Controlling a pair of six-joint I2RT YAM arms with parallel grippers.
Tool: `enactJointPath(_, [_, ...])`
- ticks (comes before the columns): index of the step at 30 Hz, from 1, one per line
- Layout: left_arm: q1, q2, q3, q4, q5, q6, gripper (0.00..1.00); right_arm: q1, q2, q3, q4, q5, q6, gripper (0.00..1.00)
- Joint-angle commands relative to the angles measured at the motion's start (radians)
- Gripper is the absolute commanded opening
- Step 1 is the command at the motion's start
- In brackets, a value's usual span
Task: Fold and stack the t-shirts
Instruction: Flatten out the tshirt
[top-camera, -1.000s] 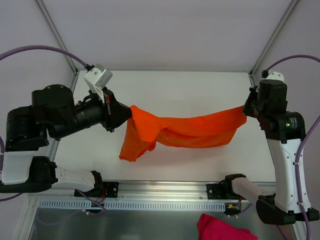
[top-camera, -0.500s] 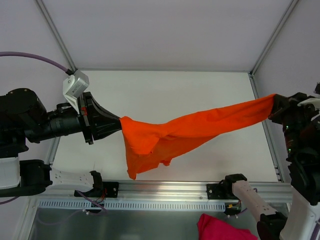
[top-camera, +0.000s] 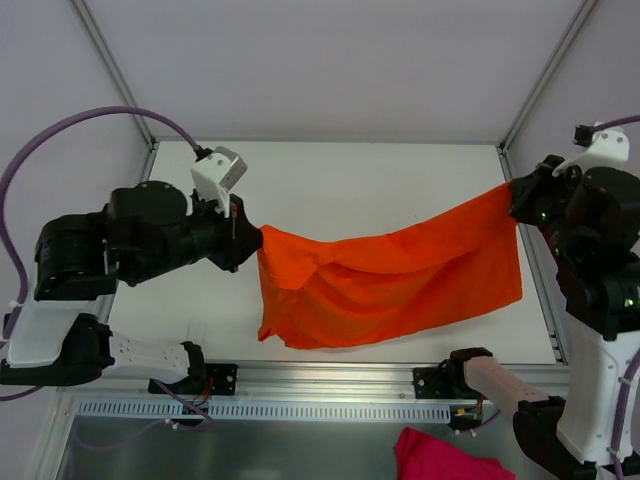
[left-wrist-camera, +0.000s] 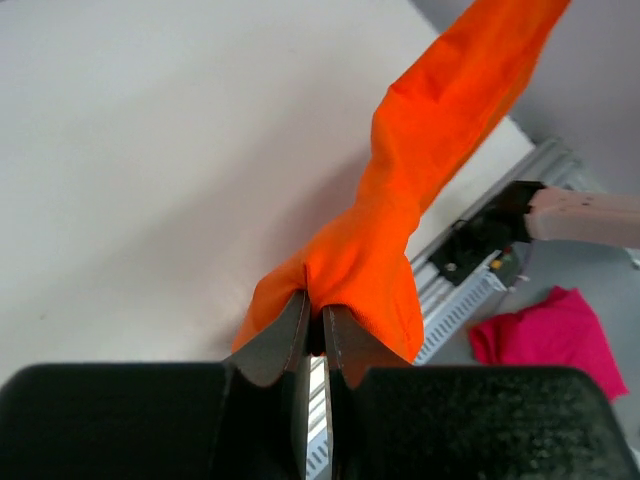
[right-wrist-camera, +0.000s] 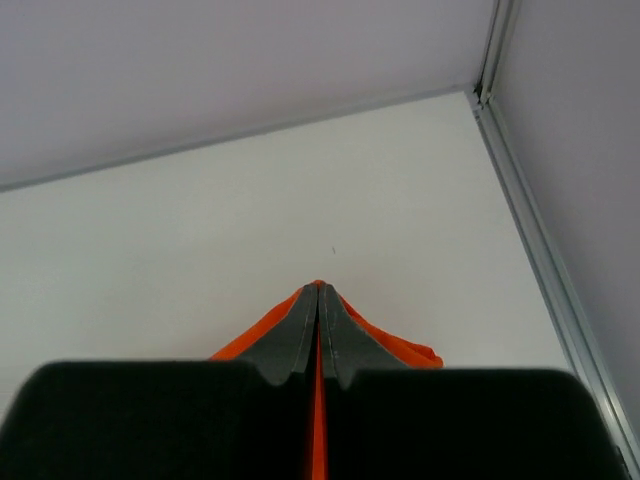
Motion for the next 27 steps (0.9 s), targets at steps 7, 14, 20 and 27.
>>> enactJointPath(7, [0.015,0.192,-0.107,-0.208,-0.28,-0.169,0.0,0.005,0.077,-0.157,-0.065,-0.102,0.089,0.01])
enactJointPath(14, [0.063,0.261,-0.208,-0.231,-0.273,-0.222,0.0,0.016,0.114,-0.346,-0.108,-0.033,0.101,0.01])
enactJointPath(20, [0.075,0.317,-0.306,-0.228,-0.342,-0.262,0.0,0.022,0.159,-0.668,0.121,-0.056,0.113,0.01])
enactJointPath(27, [0.136,0.331,-0.498,-0.061,-0.314,-0.29,0.0,0.053,0.365,-0.715,0.357,-0.065,0.121,0.01])
